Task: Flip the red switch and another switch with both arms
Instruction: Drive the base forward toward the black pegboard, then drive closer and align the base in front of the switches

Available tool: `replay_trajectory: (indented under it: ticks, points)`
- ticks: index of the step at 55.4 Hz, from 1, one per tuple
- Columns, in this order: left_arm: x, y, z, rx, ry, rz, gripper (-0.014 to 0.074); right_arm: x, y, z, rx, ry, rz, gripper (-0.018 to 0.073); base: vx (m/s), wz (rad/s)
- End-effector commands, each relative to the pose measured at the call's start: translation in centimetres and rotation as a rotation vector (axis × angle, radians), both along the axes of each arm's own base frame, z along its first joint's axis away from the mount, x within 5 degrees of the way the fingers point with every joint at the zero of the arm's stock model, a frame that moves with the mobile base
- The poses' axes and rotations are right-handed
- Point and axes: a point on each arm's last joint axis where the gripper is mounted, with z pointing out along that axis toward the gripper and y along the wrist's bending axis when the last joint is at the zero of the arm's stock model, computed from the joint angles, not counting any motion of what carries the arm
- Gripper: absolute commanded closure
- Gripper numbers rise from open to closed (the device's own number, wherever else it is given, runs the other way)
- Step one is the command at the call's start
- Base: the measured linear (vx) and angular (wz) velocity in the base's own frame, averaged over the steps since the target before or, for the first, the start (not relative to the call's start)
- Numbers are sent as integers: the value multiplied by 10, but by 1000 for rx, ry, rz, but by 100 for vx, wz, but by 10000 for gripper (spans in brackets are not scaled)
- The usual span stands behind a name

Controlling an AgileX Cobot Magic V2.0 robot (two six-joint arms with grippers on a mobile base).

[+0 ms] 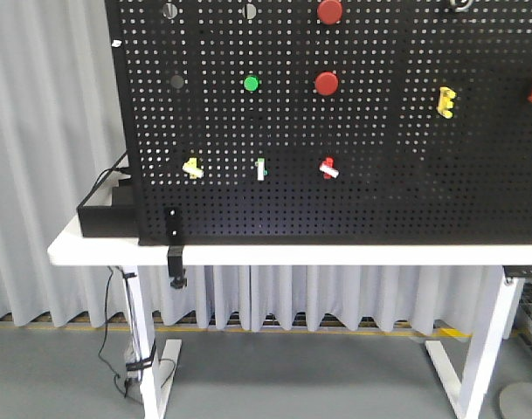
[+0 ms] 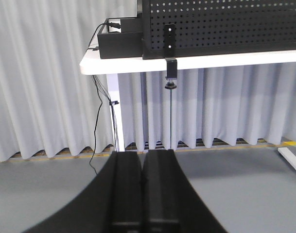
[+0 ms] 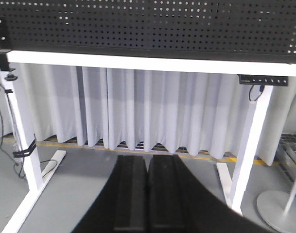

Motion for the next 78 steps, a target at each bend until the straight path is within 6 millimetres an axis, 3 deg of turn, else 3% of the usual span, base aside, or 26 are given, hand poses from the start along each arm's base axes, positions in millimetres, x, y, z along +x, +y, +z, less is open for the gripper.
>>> replay_trajectory:
  ticks: [1, 78]
  points:
    - [0, 0, 3, -12, -73, 1, 594, 0, 0, 5, -7, -77, 1, 566, 33, 0]
    - [0, 0, 3, -12, -73, 1, 594, 0, 0, 6, -7, -78, 1, 566, 20, -2]
